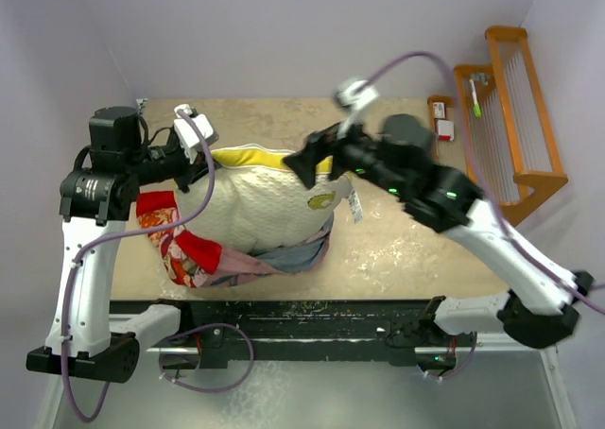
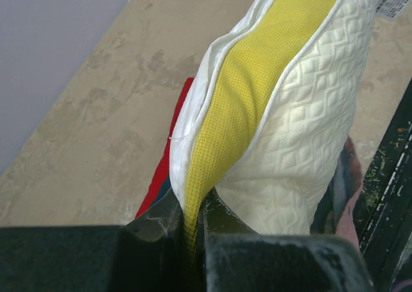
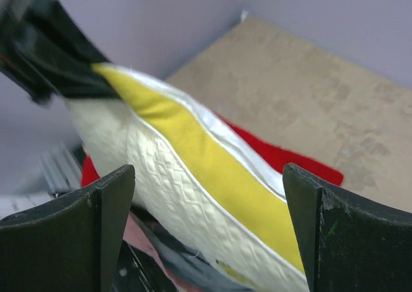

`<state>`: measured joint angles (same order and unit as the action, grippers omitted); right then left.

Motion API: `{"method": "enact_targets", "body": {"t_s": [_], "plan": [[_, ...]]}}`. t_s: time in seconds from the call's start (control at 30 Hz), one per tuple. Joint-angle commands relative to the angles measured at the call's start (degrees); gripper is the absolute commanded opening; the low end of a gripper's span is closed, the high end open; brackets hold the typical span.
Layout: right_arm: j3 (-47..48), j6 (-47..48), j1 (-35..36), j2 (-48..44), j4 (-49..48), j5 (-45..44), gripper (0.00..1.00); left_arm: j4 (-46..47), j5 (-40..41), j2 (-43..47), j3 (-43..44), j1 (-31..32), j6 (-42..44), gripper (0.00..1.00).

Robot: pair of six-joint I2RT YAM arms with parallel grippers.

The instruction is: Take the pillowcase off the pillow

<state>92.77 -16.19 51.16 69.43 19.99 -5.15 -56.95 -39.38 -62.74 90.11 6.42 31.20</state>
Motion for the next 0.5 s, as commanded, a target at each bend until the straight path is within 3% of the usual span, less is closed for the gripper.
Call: {"method": "enact_targets", "body": {"t_s": [0.0,0.17,0.47], "plan": [[-0.5,12.9,3.9,7.6,3.0,8.6,0.97,-1.9,-6.2,-1.1,3.0,0.3,4.4,0.00],[-1.1,17.4,4.8,8.4,1.9,10.8,0.97,-9.4,-4.8,-2.5,3.9,4.8,9.1,0.00],[-3.2,21.9,5.4,12.0,2.8,26.9,0.96,-5.3,-1.8,-1.2,2.5,9.0,7.0,0.00]]}}
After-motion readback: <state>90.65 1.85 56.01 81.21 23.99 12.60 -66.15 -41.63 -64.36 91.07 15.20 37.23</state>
